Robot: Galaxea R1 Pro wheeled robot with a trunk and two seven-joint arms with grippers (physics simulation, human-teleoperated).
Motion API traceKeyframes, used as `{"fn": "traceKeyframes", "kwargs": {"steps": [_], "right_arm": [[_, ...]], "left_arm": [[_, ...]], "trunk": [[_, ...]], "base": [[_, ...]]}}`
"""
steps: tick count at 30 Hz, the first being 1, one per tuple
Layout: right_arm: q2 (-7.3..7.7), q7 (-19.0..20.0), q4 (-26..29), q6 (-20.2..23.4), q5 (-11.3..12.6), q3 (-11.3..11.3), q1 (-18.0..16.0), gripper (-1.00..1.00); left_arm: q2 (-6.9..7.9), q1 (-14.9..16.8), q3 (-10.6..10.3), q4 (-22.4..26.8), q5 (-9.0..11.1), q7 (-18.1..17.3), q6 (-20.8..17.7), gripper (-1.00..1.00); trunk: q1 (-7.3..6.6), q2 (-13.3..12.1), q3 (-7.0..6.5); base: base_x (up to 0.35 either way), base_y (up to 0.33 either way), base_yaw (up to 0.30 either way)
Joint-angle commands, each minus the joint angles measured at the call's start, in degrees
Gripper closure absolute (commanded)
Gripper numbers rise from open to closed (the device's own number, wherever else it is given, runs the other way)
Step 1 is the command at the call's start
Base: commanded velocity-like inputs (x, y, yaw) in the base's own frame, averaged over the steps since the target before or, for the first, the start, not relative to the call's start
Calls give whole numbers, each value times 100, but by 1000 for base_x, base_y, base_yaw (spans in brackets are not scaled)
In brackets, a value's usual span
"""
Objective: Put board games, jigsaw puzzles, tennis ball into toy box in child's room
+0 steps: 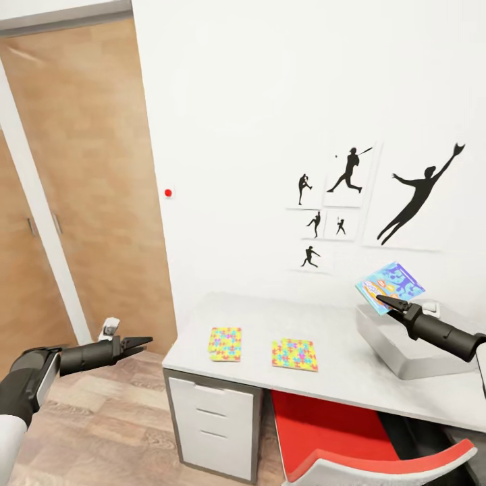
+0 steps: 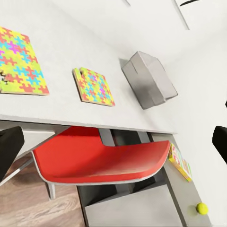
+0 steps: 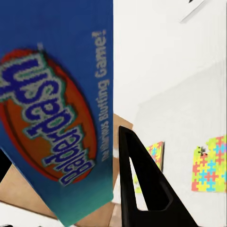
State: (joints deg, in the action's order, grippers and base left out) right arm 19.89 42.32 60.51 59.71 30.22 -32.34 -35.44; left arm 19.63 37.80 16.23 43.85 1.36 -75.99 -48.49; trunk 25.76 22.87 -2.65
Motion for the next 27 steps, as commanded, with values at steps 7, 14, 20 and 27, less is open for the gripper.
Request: {"fn": "traceKeyframes", "kwargs": {"steps": [7, 14, 20, 27], "right_arm": [[-3, 40, -17, 29, -15, -10, -6, 100], [-4, 40, -29, 29, -23, 2, -6, 100], [-10, 40, -30, 29, -37, 7, -6, 100], [-11, 40, -39, 29, -58, 17, -24, 100]], "left_arm": [[7, -1, 9, 1, 14, -14, -48, -100], [14, -1, 11, 1, 19, -14, -47, -100], [14, -1, 11, 1, 21, -13, -47, -100], [14, 0, 11, 1, 22, -12, -47, -100]], "trunk": [[2, 5, 2], [2, 5, 2], [2, 5, 2], [2, 5, 9]], "base": [[5, 0, -281], [100, 0, -282], [262, 0, -282], [288, 0, -280]]}}
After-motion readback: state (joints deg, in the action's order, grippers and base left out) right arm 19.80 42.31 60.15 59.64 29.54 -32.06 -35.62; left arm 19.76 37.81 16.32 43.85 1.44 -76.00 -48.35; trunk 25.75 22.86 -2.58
